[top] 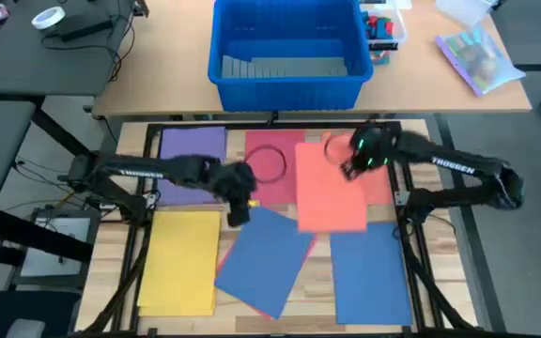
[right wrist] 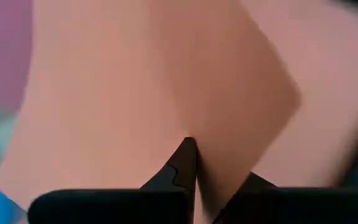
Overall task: Organize paper
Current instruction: Stack the orange colored paper on top of the other orange colored paper
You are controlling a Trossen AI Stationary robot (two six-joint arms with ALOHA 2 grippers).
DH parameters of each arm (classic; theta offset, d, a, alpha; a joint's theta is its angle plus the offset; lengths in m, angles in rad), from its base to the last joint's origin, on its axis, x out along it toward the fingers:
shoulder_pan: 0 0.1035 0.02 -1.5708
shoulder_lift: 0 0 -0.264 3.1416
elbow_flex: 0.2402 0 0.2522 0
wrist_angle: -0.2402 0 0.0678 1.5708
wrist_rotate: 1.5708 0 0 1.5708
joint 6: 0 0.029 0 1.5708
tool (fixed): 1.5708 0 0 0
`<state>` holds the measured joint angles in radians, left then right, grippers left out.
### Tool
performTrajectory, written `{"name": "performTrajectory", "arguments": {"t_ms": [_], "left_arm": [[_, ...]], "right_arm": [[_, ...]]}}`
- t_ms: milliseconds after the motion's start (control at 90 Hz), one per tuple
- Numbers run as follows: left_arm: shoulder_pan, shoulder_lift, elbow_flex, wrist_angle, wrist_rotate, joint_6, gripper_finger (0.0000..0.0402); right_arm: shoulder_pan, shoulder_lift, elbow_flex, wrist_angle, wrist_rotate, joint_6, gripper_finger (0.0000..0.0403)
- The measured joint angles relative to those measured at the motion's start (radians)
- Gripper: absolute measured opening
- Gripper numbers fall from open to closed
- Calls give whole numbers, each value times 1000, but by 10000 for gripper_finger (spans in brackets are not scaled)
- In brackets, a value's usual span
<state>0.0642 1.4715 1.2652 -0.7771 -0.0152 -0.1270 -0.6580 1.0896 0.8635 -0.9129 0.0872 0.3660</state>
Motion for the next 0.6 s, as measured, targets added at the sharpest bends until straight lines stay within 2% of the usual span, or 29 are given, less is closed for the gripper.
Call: {"name": "performTrajectory", "arguments": {"t_ms": [111,211,344,600], "left_arm": [[89,-23,0,-40,-1,122,0],[162,-19,0,-81,-1,228,0],[247,-17,0,-99,-1,350,0],[370,-16,0,-95,0,521,0]], "right_arm": [[-231,52,2,5,-33,-191,0],[-323,103,2,7,-40,-325,0],[-282,130,0,16,-35,-395,0],[-195,181,-2,126,149,-470,0]]}}
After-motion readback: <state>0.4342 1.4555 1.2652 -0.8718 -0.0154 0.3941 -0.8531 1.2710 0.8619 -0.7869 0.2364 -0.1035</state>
